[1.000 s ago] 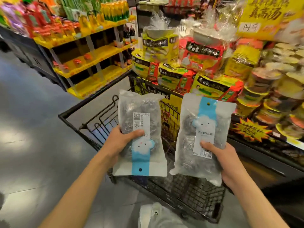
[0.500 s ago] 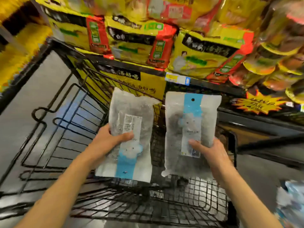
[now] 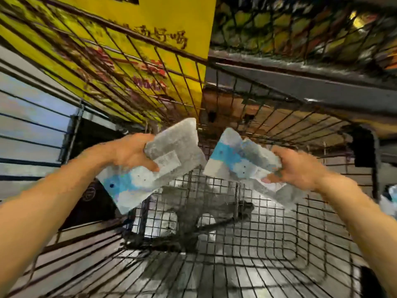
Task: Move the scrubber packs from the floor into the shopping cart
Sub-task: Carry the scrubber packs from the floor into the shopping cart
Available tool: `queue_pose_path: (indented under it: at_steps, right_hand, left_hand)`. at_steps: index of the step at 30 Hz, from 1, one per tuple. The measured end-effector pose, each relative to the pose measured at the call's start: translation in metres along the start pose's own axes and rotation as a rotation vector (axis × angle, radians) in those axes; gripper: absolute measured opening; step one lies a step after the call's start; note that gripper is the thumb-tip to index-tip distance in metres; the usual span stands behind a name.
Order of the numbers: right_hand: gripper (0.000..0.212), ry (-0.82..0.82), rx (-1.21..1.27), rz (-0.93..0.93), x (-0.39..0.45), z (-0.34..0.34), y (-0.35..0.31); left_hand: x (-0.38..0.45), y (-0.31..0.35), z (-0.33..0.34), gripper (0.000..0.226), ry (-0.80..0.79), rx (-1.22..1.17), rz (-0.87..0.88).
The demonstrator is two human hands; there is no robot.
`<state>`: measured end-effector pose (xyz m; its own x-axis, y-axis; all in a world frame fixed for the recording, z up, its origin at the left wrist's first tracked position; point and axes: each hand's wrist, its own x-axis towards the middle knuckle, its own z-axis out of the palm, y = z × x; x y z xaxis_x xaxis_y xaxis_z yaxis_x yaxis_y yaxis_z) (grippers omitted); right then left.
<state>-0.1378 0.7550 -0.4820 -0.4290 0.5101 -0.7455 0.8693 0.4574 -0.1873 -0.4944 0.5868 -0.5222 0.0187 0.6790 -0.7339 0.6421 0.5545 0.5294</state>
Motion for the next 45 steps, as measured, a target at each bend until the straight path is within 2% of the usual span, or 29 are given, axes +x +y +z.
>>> queue_pose_path:
  at_steps: [3,6,10,14,20,24,27,32,35,40,45]
  right_hand:
    - [0.064,-0.04,-0.14,0.006,0.031,0.011,0.007]
    - [0.064,-0.044,-0.173,0.02,0.053,0.016,0.012]
    - [0.066,0.005,-0.245,0.078,0.071,0.021,0.017]
    - [0.068,0.133,-0.252,0.076,0.084,0.029,0.018]
    - [0.08,0.274,-0.255,0.101,0.081,0.051,0.017]
    - [0.07,0.348,-0.243,0.117,0.059,0.059,0.014]
    - [0.06,0.385,-0.123,0.073,0.033,0.046,0.011]
    - [0.056,0.538,0.016,0.073,-0.038,0.001,0.01]
    - [0.054,0.681,0.121,0.135,-0.115,-0.019,0.015]
    - [0.069,0.894,0.225,0.312,-0.3,-0.025,0.03]
    - [0.082,1.018,0.26,0.617,-0.476,0.03,0.077]
  left_hand:
    - [0.044,0.005,0.005,0.046,-0.142,0.25,-0.03]
    - [0.084,0.014,0.01,0.067,-0.264,0.358,-0.051]
    - [0.116,0.027,0.011,0.058,-0.28,0.458,-0.057]
    - [0.128,0.031,0.011,0.07,-0.138,0.585,-0.095]
    - [0.125,0.033,0.027,0.06,0.169,0.749,-0.046]
    - [0.105,0.051,0.035,0.059,0.23,0.778,-0.027]
    - [0.08,0.077,0.034,0.055,0.232,0.733,0.022]
    - [0.034,0.161,0.03,0.05,0.335,0.615,0.27]
    - [-0.016,0.223,0.033,0.043,0.362,0.599,0.435]
    - [-0.128,0.329,0.045,0.054,0.378,0.806,0.681]
    - [-0.223,0.465,0.104,0.059,0.473,0.98,1.017]
